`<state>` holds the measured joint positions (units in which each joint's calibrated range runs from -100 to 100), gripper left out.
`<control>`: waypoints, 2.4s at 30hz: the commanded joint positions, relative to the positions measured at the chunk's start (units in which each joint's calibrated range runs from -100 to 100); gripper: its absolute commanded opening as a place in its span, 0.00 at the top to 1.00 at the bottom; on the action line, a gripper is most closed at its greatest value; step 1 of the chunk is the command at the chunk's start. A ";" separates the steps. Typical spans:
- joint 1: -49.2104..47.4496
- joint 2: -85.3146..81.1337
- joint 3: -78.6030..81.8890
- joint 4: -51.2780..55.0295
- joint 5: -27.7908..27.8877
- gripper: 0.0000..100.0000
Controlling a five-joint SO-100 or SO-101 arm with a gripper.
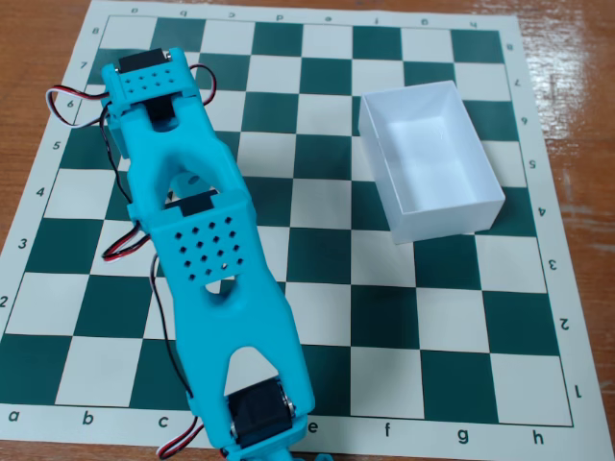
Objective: Grab the toy horse and put it in the box.
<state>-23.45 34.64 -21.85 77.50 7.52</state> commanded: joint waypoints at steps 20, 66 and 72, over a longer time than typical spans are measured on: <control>3.59 -11.19 1.23 4.32 5.40 1.00; 37.45 -30.57 40.83 -50.67 36.85 1.00; 37.31 -25.35 44.02 -65.29 38.56 0.95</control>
<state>13.59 8.77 21.49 19.35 45.46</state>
